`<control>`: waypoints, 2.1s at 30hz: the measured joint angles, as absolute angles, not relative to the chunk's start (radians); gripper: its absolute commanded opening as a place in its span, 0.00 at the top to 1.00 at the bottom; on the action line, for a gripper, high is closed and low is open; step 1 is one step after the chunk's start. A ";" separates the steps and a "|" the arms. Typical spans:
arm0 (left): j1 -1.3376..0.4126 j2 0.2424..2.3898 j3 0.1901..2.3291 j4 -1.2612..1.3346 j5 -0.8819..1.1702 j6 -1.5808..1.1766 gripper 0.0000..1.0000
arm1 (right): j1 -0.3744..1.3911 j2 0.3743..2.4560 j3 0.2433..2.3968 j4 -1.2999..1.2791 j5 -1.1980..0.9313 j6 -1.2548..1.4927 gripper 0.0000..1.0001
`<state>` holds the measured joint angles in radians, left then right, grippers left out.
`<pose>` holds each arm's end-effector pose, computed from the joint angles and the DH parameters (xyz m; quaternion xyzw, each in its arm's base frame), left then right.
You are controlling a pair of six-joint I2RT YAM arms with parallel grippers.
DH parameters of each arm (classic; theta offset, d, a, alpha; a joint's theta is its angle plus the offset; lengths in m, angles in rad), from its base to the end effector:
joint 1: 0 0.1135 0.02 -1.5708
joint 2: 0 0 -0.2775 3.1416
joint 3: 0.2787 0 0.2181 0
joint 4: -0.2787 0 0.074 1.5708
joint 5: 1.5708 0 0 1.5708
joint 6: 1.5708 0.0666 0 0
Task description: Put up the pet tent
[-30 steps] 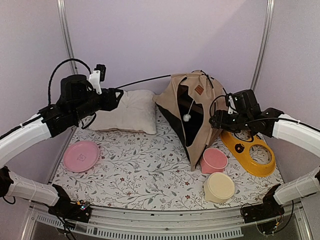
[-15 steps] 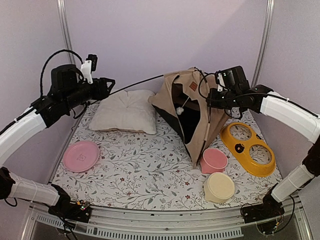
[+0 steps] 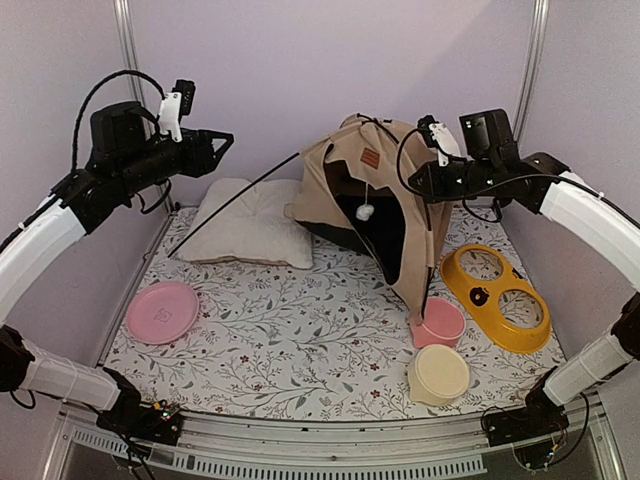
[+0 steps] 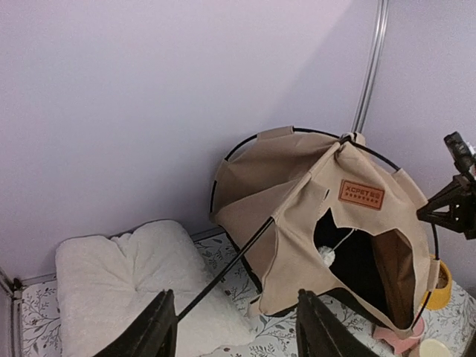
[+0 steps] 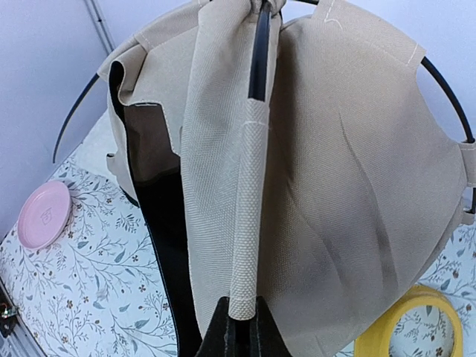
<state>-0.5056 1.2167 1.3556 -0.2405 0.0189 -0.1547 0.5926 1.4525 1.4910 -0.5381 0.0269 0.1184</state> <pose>0.2295 -0.1285 0.4480 0.1358 0.7296 -0.2239 0.6318 0.2647 0.1760 0.3897 -0.1953 0.8374 0.1668 0.4824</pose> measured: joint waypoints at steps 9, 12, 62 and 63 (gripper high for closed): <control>-0.505 1.245 1.438 -0.305 0.083 -0.125 0.39 | 0.593 1.446 1.728 -0.614 -0.037 -0.093 1.00; -0.505 1.242 1.444 -0.310 0.113 -0.125 0.41 | 0.593 1.447 1.742 -0.605 -0.024 -0.133 1.00; -0.595 1.013 1.082 -0.326 -0.091 -0.263 0.55 | 0.666 1.310 1.235 -0.245 -0.259 0.458 0.21; -0.591 0.998 1.082 -0.338 -0.092 -0.263 0.55 | 0.688 1.308 1.214 -0.210 -0.268 0.489 0.21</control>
<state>-0.5915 0.9977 1.0817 -0.3378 -0.0921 -0.2634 0.6884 1.3079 1.2140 -0.2096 -0.2680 0.4889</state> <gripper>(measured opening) 0.462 0.786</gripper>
